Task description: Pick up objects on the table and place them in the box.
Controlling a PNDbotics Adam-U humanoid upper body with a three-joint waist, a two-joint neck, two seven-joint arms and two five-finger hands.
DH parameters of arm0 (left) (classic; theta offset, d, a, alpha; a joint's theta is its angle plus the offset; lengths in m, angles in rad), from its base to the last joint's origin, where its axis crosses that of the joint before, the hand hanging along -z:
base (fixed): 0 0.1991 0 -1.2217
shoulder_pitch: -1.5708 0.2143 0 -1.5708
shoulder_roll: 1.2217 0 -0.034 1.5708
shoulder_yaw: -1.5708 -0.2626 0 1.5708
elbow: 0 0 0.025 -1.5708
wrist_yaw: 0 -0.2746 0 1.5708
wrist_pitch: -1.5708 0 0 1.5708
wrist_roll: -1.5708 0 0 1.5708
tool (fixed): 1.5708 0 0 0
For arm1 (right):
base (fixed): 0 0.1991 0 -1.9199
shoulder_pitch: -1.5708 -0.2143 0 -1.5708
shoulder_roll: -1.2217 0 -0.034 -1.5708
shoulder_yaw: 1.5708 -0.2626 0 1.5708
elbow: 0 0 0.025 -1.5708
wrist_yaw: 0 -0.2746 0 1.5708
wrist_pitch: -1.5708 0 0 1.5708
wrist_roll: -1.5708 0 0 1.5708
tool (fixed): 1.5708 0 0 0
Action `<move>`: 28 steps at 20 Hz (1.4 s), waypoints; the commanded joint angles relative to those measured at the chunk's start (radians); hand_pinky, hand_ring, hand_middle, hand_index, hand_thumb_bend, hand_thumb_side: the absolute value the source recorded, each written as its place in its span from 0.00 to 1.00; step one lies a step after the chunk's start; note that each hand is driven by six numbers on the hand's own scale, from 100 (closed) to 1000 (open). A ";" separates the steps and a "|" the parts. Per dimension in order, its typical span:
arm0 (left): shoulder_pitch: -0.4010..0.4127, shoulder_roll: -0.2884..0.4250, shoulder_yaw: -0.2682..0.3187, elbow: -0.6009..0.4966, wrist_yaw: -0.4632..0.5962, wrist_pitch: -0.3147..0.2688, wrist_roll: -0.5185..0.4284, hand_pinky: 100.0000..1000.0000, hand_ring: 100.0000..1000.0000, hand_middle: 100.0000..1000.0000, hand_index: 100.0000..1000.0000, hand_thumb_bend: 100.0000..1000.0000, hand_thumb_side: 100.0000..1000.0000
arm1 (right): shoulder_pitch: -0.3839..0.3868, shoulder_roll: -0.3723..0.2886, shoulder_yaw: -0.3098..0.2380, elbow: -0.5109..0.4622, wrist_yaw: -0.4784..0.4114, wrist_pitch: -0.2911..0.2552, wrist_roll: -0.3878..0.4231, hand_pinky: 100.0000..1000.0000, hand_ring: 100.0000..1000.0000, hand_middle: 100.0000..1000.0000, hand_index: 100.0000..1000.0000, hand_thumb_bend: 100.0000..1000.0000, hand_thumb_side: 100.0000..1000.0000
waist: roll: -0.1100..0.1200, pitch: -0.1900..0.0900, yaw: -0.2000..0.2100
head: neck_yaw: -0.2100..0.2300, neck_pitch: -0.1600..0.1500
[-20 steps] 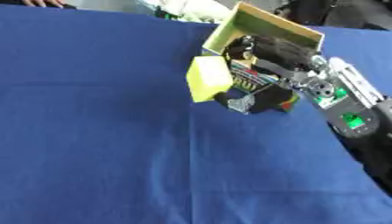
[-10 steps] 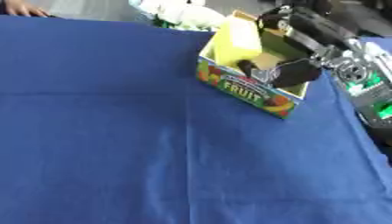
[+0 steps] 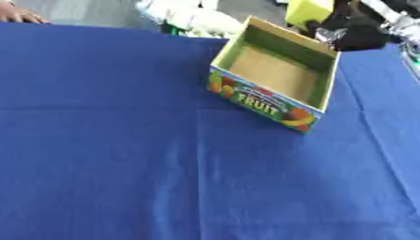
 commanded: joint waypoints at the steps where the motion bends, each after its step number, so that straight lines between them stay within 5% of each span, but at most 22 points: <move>1: -0.014 0.026 -0.005 -0.018 0.001 -0.002 -0.006 0.82 0.69 0.94 0.70 0.12 0.82 | -0.034 -0.041 -0.018 0.069 0.026 0.000 -0.008 0.80 0.73 0.46 0.53 0.00 0.55 | 0.006 -0.010 0.005 | -0.011 -0.024; 7: -0.019 0.023 -0.012 -0.018 0.003 -0.001 -0.015 0.82 0.69 0.94 0.70 0.11 0.83 | -0.073 0.003 -0.010 0.214 0.085 -0.022 0.014 0.80 0.73 0.45 0.53 0.00 0.53 | 0.005 0.006 0.023 | -0.031 -0.035; 19: -0.024 0.021 -0.016 -0.018 0.003 0.003 -0.026 0.82 0.69 0.94 0.70 0.10 0.83 | -0.124 0.052 0.010 0.428 0.172 -0.168 -0.008 0.80 0.73 0.50 0.58 0.02 0.51 | -0.007 0.022 0.048 | -0.033 -0.023; 22: -0.024 0.021 -0.017 -0.018 0.004 0.004 -0.028 0.82 0.69 0.94 0.70 0.10 0.83 | -0.131 0.055 0.007 0.448 0.193 -0.183 -0.005 0.80 0.76 0.59 0.73 0.11 0.52 | -0.009 0.022 0.052 | -0.032 -0.021; 24: -0.024 0.020 -0.018 -0.018 0.004 0.005 -0.030 0.82 0.69 0.94 0.70 0.10 0.83 | -0.134 0.055 0.008 0.451 0.213 -0.194 0.005 0.82 0.79 0.66 0.80 0.24 0.54 | -0.011 0.021 0.053 | -0.032 -0.019; 25: -0.024 0.020 -0.019 -0.018 0.004 0.005 -0.030 0.82 0.69 0.94 0.70 0.10 0.83 | -0.135 0.051 0.008 0.449 0.232 -0.198 0.013 0.83 0.82 0.72 0.88 0.40 0.58 | -0.012 0.020 0.053 | -0.031 -0.018; 28: -0.023 0.020 -0.019 -0.018 0.005 0.007 -0.032 0.82 0.69 0.94 0.70 0.10 0.83 | -0.138 0.045 0.002 0.434 0.316 -0.204 0.030 0.86 0.85 0.76 0.90 0.58 0.62 | -0.012 0.017 0.051 | -0.029 -0.017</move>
